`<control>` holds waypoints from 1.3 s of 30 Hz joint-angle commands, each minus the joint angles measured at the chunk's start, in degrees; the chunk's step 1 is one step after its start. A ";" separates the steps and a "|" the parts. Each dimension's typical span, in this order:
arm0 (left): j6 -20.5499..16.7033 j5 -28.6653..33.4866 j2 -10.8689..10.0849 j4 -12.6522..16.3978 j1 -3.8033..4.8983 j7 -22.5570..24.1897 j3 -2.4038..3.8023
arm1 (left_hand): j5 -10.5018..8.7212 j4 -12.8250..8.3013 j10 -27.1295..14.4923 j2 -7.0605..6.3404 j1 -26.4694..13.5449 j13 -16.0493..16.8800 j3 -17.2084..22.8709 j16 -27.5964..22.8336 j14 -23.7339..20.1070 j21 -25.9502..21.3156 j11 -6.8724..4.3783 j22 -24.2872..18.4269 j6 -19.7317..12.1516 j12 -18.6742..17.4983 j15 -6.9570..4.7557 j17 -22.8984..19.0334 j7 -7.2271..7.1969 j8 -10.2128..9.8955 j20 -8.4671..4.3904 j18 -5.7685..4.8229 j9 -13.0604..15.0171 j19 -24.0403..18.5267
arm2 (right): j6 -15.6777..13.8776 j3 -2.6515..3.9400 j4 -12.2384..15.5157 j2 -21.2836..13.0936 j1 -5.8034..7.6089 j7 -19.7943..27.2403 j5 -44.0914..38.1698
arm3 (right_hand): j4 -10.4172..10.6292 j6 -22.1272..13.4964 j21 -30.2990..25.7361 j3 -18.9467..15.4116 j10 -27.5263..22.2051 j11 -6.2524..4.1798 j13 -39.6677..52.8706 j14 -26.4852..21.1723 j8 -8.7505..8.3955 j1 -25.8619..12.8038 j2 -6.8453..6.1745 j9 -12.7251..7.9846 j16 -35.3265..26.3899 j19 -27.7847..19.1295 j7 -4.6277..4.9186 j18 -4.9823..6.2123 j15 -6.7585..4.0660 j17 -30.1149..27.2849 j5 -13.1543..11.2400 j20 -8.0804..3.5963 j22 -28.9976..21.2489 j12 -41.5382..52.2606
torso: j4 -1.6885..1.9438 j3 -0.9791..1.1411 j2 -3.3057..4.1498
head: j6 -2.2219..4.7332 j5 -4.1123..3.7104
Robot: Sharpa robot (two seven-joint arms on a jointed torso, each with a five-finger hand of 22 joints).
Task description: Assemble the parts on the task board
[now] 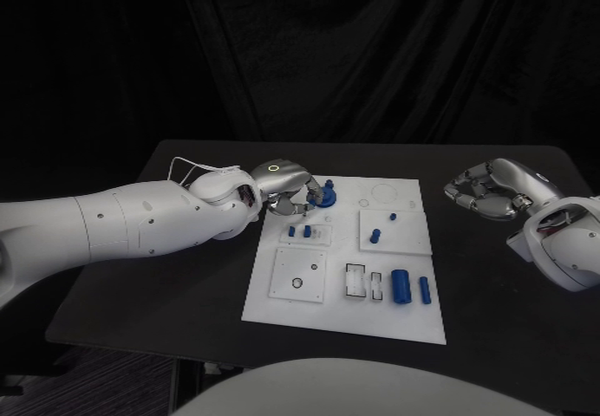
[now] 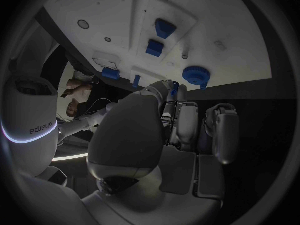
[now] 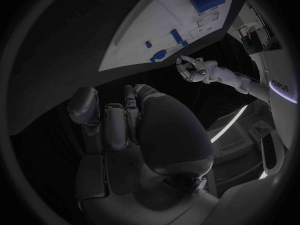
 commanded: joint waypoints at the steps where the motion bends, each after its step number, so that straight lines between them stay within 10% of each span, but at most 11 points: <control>1: 2.50 0.02 -0.26 -0.16 0.07 -0.74 0.01 | -0.25 -0.27 0.36 -0.07 -0.63 -0.09 -0.03 -0.42 -0.53 -0.41 0.05 11.91 0.54 -0.28 0.01 -0.21 -0.03 -0.27 -0.01 -0.18 0.01 -0.39 | 0.45 0.04 -0.04 -0.06 -0.14 -0.79 0.29 | -0.06 -0.06 -0.20 0.36 -0.22 -0.08 3.30 2.05 0.06 0.31 -0.03 0.02 -0.28 0.24 -0.16 0.23 0.21 2.64 0.31 0.05 6.69 -0.33 | 0.00 0.18 -0.02 | 0.01 0.15; 7: 3.67 0.02 -0.76 -0.76 -0.17 -1.37 -0.02 | -0.32 -0.24 0.39 -0.03 -0.74 -0.15 -0.04 -0.52 -0.63 -0.43 0.07 11.91 0.58 -0.37 0.04 -0.34 0.00 -0.28 0.00 -0.18 0.01 -0.41 | 0.53 0.04 0.00 -0.11 -0.14 -0.81 0.32 | -0.06 -0.06 -0.20 0.36 -0.22 -0.08 3.30 2.05 0.06 0.31 -0.03 0.02 -0.28 0.24 -0.16 0.23 0.21 2.64 0.31 0.05 6.69 -0.33 | 0.01 -0.06 0.20 | 0.01 0.16; 39: 6.60 0.02 1.80 -3.49 -1.59 -1.93 -0.02 | -0.89 -0.40 0.49 0.02 -1.06 -0.56 -0.04 -1.05 -1.11 -0.77 0.08 11.81 -0.20 -0.95 0.05 -1.03 -0.15 -0.93 0.10 -0.10 -0.27 -0.73 | 0.64 0.04 0.10 -0.05 -0.14 -0.79 0.33 | -0.10 -0.06 -0.35 0.47 -0.39 -0.07 3.15 2.01 0.08 0.41 -0.01 0.03 -0.35 0.19 -0.14 0.25 0.21 2.58 0.30 0.06 6.67 -0.48 | -0.08 0.04 0.15 | 0.01 0.08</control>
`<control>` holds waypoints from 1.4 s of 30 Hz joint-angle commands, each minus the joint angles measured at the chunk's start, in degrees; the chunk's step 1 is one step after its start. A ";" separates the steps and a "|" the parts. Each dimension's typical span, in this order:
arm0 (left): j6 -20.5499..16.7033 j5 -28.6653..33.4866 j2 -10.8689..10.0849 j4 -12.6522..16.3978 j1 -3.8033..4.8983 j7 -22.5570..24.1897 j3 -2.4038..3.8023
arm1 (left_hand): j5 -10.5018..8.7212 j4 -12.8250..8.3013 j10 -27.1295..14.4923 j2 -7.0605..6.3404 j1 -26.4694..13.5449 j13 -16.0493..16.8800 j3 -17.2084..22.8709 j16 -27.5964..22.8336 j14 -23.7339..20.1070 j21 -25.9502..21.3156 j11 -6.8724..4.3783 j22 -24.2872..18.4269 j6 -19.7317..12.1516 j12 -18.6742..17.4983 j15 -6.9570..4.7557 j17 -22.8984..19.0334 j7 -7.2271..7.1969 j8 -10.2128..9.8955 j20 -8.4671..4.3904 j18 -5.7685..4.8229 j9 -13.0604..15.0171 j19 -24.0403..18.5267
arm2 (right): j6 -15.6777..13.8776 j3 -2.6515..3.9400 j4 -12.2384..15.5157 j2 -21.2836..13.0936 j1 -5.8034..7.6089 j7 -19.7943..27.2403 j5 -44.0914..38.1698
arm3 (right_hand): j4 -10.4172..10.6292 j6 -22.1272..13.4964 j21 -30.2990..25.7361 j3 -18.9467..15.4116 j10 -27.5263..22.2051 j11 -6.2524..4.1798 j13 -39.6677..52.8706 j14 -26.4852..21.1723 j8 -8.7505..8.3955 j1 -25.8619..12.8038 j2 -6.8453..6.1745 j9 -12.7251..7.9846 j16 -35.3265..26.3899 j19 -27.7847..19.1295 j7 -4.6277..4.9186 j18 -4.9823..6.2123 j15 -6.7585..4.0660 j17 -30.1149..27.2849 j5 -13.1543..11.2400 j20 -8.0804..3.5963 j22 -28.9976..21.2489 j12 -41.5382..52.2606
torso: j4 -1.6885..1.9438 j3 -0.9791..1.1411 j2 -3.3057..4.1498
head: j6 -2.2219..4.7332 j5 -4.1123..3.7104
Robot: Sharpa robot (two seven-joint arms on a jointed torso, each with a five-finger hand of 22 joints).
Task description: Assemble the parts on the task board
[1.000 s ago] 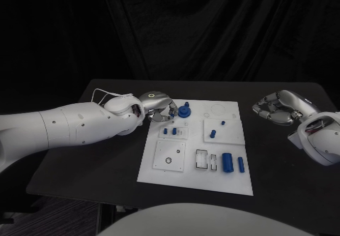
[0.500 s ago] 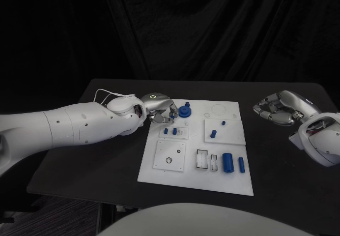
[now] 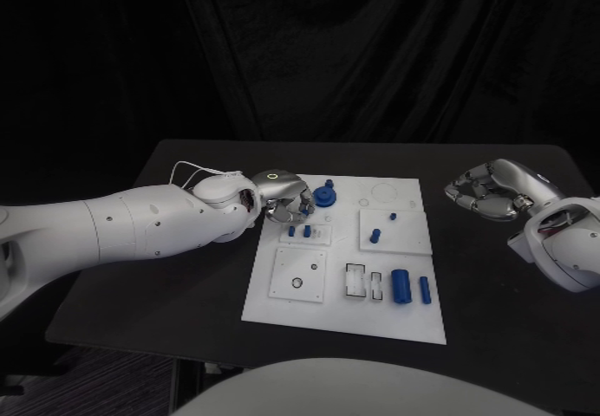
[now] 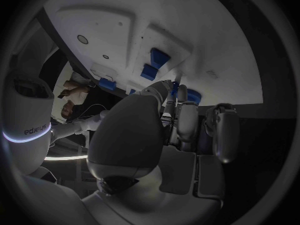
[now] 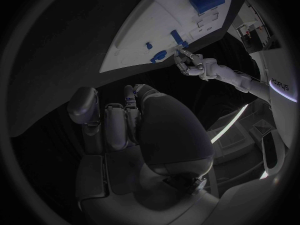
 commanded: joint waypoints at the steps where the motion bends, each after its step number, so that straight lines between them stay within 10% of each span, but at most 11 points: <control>1: 1.02 0.04 0.22 -0.11 -0.12 0.13 0.05 | -0.23 -0.41 0.24 0.07 -0.41 -0.07 -0.03 -0.27 -0.29 -0.27 0.01 11.77 -0.39 -0.26 0.05 -0.08 0.07 -0.27 0.10 -0.12 -0.03 -0.32 | 0.26 0.04 0.08 -0.01 -0.14 -0.75 -0.09 | 0.07 -0.06 -0.35 0.30 -0.39 -0.08 3.12 2.01 0.08 0.41 -0.01 0.03 -0.35 0.19 -0.14 0.25 0.21 2.58 0.30 0.06 6.64 -0.18 | 0.02 0.00 -0.02 | 0.01 0.06; 42: 2.26 0.04 0.49 -0.79 -0.51 -0.54 0.05 | -0.25 -1.19 -0.24 0.05 -0.07 -0.32 0.27 -0.54 -0.54 -0.59 0.25 11.68 -0.37 -0.86 0.10 -0.38 0.33 -0.57 0.10 -0.04 -0.25 -0.61 | 0.53 0.04 -0.10 0.15 -0.16 -0.74 -0.09 | 0.03 -0.29 -0.47 0.55 -0.45 -0.03 3.08 1.98 -0.01 0.60 0.11 -0.01 -0.36 0.16 -0.07 0.25 0.24 2.58 0.29 0.07 6.65 -0.22 | 0.05 -0.04 -0.06 | 0.01 0.23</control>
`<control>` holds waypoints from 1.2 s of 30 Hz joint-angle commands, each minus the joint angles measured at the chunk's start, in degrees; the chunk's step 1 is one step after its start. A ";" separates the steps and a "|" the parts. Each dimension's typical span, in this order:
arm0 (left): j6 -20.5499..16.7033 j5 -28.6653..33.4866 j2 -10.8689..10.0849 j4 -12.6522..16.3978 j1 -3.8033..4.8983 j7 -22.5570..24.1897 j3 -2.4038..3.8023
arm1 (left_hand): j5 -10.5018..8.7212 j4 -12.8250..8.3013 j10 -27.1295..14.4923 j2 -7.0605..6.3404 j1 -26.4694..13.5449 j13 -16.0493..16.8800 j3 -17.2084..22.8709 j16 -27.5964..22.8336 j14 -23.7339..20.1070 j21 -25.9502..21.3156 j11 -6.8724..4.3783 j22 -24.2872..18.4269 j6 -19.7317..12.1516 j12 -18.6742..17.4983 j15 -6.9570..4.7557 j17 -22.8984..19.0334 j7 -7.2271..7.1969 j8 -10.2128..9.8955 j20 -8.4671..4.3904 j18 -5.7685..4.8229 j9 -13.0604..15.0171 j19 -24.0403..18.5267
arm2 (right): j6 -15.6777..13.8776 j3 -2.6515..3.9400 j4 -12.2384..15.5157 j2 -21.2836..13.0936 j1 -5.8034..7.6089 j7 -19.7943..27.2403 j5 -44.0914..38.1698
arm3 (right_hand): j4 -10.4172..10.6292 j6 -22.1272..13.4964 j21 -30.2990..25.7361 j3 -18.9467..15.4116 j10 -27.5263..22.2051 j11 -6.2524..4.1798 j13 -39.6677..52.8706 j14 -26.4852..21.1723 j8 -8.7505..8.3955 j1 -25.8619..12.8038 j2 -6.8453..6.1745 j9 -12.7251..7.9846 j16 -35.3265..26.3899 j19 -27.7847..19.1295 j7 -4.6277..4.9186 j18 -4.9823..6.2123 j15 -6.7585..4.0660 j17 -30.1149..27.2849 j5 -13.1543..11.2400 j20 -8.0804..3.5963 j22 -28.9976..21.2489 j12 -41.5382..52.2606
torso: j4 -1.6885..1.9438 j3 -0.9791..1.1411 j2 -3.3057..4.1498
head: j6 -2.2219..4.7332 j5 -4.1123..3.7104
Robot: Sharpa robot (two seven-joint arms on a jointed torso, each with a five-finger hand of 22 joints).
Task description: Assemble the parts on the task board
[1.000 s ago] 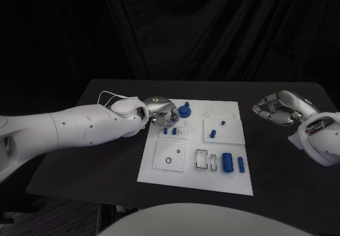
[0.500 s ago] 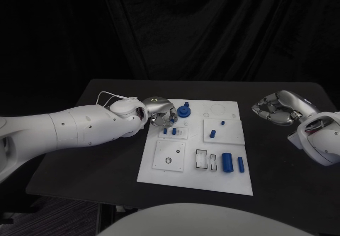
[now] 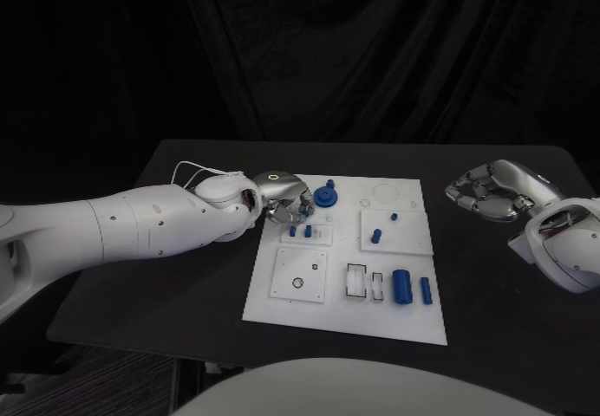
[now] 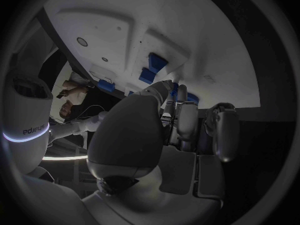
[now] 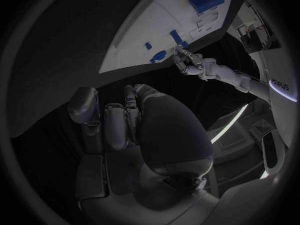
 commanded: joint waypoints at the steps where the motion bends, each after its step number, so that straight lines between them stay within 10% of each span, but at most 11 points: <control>1: 1.16 0.00 0.24 -0.11 -0.28 -0.02 -0.06 | -0.33 -0.43 -0.21 0.21 0.04 -0.02 0.12 -0.36 -0.38 -0.35 0.11 11.70 -0.23 -0.23 -0.09 -0.07 0.22 -0.47 -0.10 -0.04 -0.18 -0.42 | 0.26 0.04 -0.01 -0.01 -0.15 -0.75 -0.11 | 0.02 -0.29 -0.18 0.24 -0.45 -0.03 3.08 1.98 -0.01 0.61 0.11 -0.01 -0.36 0.17 -0.07 0.25 0.24 2.58 0.29 0.07 6.67 -0.23 | 0.01 -0.02 -0.01 | 0.01 -0.06; 16: -1.20 0.00 -0.21 -0.53 -0.49 -1.34 -0.06 | -7.06 0.86 -8.37 -1.57 -2.65 -1.19 0.01 -2.09 -2.70 -3.46 2.58 10.74 -12.89 -3.90 1.73 -2.53 -4.48 -2.21 1.04 0.62 -6.43 -2.92 | 0.21 0.04 0.11 -0.19 -0.16 -0.70 -0.11 | 0.00 -0.34 -0.20 0.30 -0.49 -0.01 3.04 1.98 -0.03 0.67 0.13 -0.01 -0.36 0.17 -0.04 0.25 0.25 2.59 0.27 0.07 6.68 -0.27 | -0.09 -0.01 0.00 | 0.01 0.19; 27: -20.30 0.01 -4.42 0.10 -0.51 1.07 -0.06 | -9.56 2.53 -12.57 -1.53 -3.61 -1.36 -1.42 -3.31 -4.13 -5.43 2.64 10.17 -14.29 -4.06 1.98 -4.50 -5.87 -2.10 1.53 1.07 -9.13 -4.28 | -0.46 0.04 0.66 -0.77 -0.14 -0.35 -0.12 | -0.06 -0.33 -0.34 0.28 -1.07 0.01 2.42 1.94 -0.01 0.72 -0.06 0.00 -0.48 0.13 -0.03 0.27 0.27 2.47 0.22 0.08 6.66 -0.88 | 0.05 0.01 -0.01 | 0.01 -0.02; 30: -25.93 6.95 -6.90 0.77 -0.51 3.24 -0.06 | -9.41 3.74 -13.01 -1.08 -3.25 -1.22 -1.85 -9.39 -10.23 -12.26 2.01 8.03 -13.01 -2.09 1.71 -11.89 -5.98 -1.86 1.59 2.48 -10.51 -9.64 | -0.62 0.04 1.00 -1.13 -0.11 -0.22 -0.12 | -0.17 -0.26 -0.75 0.40 -1.61 0.01 1.90 1.84 0.06 0.92 -0.18 0.03 -0.73 0.00 -0.04 0.33 0.29 2.27 0.26 0.10 6.59 -1.43 | 0.06 -0.04 0.00 | 0.01 0.15; 32: -25.06 16.45 -8.13 1.09 -0.51 7.20 -0.06 | -7.11 5.75 -12.72 -0.13 -2.35 -1.32 -0.80 -23.82 -27.38 -33.05 1.74 1.63 -9.84 0.21 2.29 -24.93 -4.43 -1.29 1.64 5.92 -11.43 -27.67 | -0.64 0.05 1.13 -1.16 0.00 0.03 -0.12 | -0.72 0.07 -1.48 1.17 -3.90 0.02 -0.24 1.59 0.36 1.93 -0.50 0.18 -1.13 -0.28 -0.02 0.43 0.30 1.96 2.45 0.11 6.50 -3.84 | 0.06 -0.08 0.02 | 0.01 0.30; 33: -23.89 20.86 -8.55 1.12 -0.51 9.19 -0.06 | -7.11 5.75 -12.72 -0.13 -2.35 -1.32 -0.80 -23.82 -27.38 -33.05 1.74 1.63 -9.84 0.21 2.29 -24.93 -4.43 -1.29 1.64 5.92 -11.43 -27.67 | -0.62 0.05 1.18 -1.12 0.09 0.09 -0.12 | -1.26 0.27 -2.30 1.67 -6.75 0.04 -2.90 1.35 0.54 2.71 -0.91 0.27 -1.58 -0.60 -0.02 0.57 0.27 1.61 4.06 0.09 6.34 -6.78 | 0.06 -0.08 0.02 | 0.01 0.39; 34: -21.66 27.04 -9.08 1.12 -0.50 12.01 -0.07 | -5.16 5.74 -14.00 -0.17 -1.34 -1.66 -0.23 -28.68 -32.98 -42.37 3.42 -0.88 -9.10 0.49 4.13 -26.75 -0.98 -1.27 2.30 6.38 -11.82 -37.11 | -0.54 0.05 1.24 -1.03 0.27 0.15 -0.12 | -1.77 0.52 -3.09 2.33 -10.74 0.17 -6.82 1.06 0.85 3.48 -1.57 0.48 -1.88 -1.00 0.08 0.66 0.41 1.41 5.64 0.15 6.26 -11.20 | 0.03 -0.09 0.01 | 0.01 0.50; 36: -15.36 40.27 -10.17 1.21 -0.50 17.74 -0.07 | -0.46 7.29 -18.72 0.91 -2.26 -2.98 -0.14 -38.45 -46.45 -50.81 5.77 -3.06 -9.41 -0.87 7.79 -30.90 0.81 -1.85 3.32 3.89 -12.72 -50.58 | -0.18 0.05 1.50 -0.69 0.80 -0.04 -0.54 | -2.10 0.83 -3.35 2.92 -14.33 0.27 -10.74 0.87 1.34 3.90 -2.17 0.86 -1.99 -1.21 0.12 0.68 0.51 1.33 6.59 0.24 6.33 -15.60 | 0.00 -0.08 0.01 | 0.01 0.52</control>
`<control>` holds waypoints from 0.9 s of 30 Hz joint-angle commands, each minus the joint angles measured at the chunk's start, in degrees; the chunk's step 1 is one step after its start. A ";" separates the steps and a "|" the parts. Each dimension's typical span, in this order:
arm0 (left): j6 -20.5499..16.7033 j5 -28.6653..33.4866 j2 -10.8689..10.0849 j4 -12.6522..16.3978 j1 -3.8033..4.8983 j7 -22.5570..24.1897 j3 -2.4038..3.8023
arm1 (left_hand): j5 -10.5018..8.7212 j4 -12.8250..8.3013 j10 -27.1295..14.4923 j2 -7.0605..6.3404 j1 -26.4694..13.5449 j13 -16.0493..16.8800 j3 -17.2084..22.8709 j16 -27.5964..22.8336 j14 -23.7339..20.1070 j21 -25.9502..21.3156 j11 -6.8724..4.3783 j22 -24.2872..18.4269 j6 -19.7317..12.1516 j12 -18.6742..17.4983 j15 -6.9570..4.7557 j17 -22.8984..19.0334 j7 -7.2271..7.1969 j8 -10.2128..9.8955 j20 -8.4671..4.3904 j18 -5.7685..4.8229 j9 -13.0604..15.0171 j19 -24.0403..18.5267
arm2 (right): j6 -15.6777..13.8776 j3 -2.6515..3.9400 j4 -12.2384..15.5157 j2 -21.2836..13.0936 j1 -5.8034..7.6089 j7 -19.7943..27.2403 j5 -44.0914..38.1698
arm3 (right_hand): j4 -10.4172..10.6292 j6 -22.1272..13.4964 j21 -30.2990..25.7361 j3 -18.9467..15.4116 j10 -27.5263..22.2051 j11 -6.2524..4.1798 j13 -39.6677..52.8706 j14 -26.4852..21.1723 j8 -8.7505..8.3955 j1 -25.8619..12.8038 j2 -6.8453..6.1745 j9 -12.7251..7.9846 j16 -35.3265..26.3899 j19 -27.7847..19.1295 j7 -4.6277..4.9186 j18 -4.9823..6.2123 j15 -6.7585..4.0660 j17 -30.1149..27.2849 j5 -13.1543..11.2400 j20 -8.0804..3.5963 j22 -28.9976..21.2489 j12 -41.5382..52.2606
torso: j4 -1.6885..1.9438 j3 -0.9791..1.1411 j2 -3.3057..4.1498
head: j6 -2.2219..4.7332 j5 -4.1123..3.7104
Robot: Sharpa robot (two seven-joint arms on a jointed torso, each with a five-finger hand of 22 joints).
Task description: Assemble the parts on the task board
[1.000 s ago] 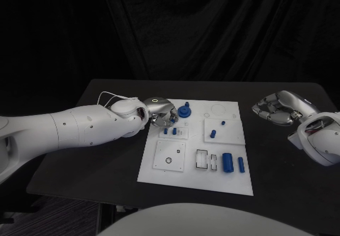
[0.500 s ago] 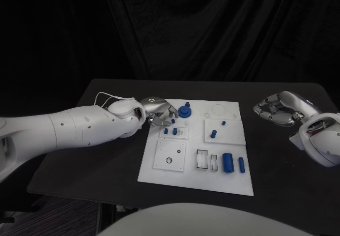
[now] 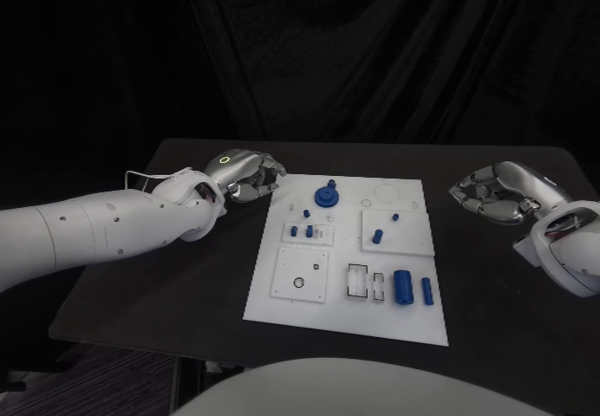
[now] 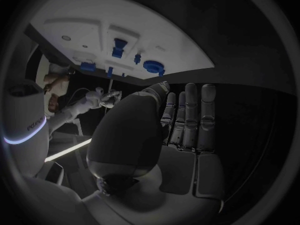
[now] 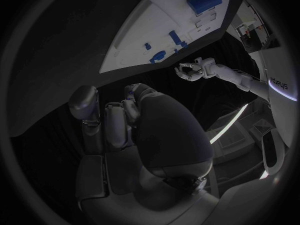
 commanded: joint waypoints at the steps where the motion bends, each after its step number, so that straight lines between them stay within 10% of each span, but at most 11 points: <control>1: 7.76 34.28 -1.34 0.46 -0.06 15.74 0.03 | 4.05 2.76 -5.88 1.47 -2.20 -2.24 -1.72 -14.05 -17.14 -14.64 2.84 -4.65 -1.20 -1.22 4.05 -7.33 1.99 -0.58 0.70 -2.91 -1.85 -19.98 | 0.23 0.07 0.66 0.54 0.97 -0.46 -1.20 | -0.29 0.45 -0.45 0.71 -3.53 0.08 -3.77 0.82 0.51 0.68 -0.42 0.38 -0.23 -0.42 -0.01 0.70 0.53 1.29 1.09 0.05 6.36 -4.29 | -0.06 -0.06 0.00 | 0.01 0.16; 4: 16.40 47.87 -2.65 1.48 -0.06 21.19 0.03 | 6.21 3.85 -12.34 3.28 -6.72 -5.95 -5.97 -23.27 -25.41 -24.10 2.41 -10.97 -4.10 -4.00 3.94 -13.63 2.09 -0.55 0.08 -3.40 -4.56 -28.25 | 1.82 0.07 1.26 1.22 2.04 -1.67 -3.93 | -0.83 0.27 -2.90 1.69 -12.67 0.45 -13.10 -0.11 0.98 1.23 -1.49 0.91 -1.54 -1.61 0.29 1.05 0.84 0.27 2.31 0.25 5.92 -14.98 | 0.02 -0.17 0.00 | 0.01 0.02; 7: 22.78 57.62 -3.40 3.16 -0.06 25.63 0.03 | 9.09 3.53 -14.46 6.29 -9.70 -12.75 -12.80 -35.72 -28.99 -32.19 1.12 -20.36 -4.93 -6.16 3.12 -25.51 2.25 -0.33 0.39 -2.39 -8.58 -27.89 | 4.71 0.07 1.63 2.14 3.30 -3.48 -7.67 | -2.05 0.22 -6.57 2.90 -18.49 1.05 -18.22 -1.81 1.65 1.86 -2.91 1.73 -3.72 -3.75 0.81 1.59 1.39 -1.37 4.44 0.62 5.21 -21.37 | 0.13 -0.26 0.01 | 0.01 -0.50; 16: 30.63 66.20 -3.33 8.61 -1.47 30.57 0.03 | 5.92 4.12 -22.43 11.92 -11.76 -26.41 -23.19 -45.45 -36.96 -35.75 -0.19 -35.19 -9.26 -13.96 2.61 -36.81 2.34 -0.76 1.10 -1.19 -15.10 -29.25 | 7.88 0.08 1.49 4.69 3.67 -3.88 -14.68 | -4.04 -2.46 -9.20 2.58 -25.52 2.19 -21.58 -5.58 1.76 1.27 -2.47 3.03 -8.12 -6.83 1.13 2.18 1.43 -5.34 -0.64 0.94 4.60 -24.75 | 0.14 -0.28 -0.17 | 0.01 -2.28; 20: 33.33 67.23 -4.25 11.12 -2.99 31.33 0.04 | 3.66 4.12 -27.63 14.35 -13.34 -29.95 -28.66 -46.41 -40.73 -36.34 -1.33 -47.24 -23.99 -17.95 3.71 -39.37 -0.74 -1.80 1.89 -1.43 -21.04 -35.34 | 10.35 0.08 1.01 5.77 2.51 -4.99 -19.08 | -3.58 -5.18 -8.65 1.97 -28.08 2.71 -24.17 -5.82 1.04 0.04 -2.55 3.19 -7.85 -6.99 1.16 2.02 1.97 -5.74 -4.86 1.35 4.62 -27.17 | 1.03 -1.24 -0.14 | 0.01 -4.29; 27: 34.65 67.68 -4.93 12.09 -3.86 32.85 0.04 | 4.36 4.05 -30.23 15.42 -12.46 -30.27 -31.93 -46.84 -42.52 -36.81 -3.56 -54.39 -26.58 -19.47 2.81 -40.07 -4.52 -2.10 2.08 -0.46 -23.20 -38.57 | 11.97 0.08 0.65 6.38 1.04 -6.36 -22.70 | -2.71 -8.38 -8.95 1.94 -30.83 3.94 -30.37 -6.37 -0.61 -0.90 -3.53 2.64 -7.50 -7.34 0.75 2.06 2.77 -6.59 -8.52 2.02 4.53 -32.80 | 2.44 -2.70 0.06 | 0.01 -6.48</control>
